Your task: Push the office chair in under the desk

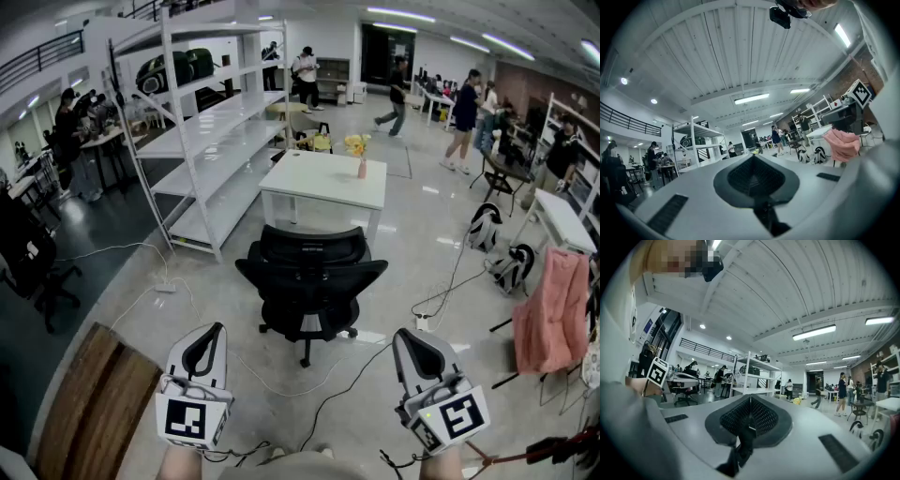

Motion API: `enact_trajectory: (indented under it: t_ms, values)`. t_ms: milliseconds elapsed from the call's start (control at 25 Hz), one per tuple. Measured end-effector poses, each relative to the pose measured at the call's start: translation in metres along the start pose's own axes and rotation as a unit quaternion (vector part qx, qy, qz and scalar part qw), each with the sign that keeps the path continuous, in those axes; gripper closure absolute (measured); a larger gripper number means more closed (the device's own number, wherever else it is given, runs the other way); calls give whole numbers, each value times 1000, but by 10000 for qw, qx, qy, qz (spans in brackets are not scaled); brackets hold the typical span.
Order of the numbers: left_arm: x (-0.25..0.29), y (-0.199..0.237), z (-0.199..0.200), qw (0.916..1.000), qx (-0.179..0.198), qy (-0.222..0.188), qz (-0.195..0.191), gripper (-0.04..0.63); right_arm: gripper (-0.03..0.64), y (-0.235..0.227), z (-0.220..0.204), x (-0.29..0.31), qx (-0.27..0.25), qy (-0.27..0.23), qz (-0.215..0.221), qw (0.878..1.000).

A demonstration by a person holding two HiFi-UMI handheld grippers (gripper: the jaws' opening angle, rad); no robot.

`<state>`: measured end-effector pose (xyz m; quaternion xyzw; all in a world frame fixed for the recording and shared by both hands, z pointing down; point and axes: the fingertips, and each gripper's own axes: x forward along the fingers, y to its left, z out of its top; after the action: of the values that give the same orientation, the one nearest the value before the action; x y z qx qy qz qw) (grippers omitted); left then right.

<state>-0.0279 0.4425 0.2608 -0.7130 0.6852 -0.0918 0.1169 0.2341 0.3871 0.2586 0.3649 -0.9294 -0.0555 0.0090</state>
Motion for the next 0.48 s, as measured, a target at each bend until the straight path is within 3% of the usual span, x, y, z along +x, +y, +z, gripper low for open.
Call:
enact_trajectory:
  t_ms: [320, 480]
  values:
    - [7, -19, 3, 9999, 161, 8, 6, 588, 611, -19, -12, -12, -153, 127, -52, 9998]
    - [3, -28, 21, 9986, 63, -519, 54, 588, 611, -28, -22, -18, -198, 265, 16, 9995]
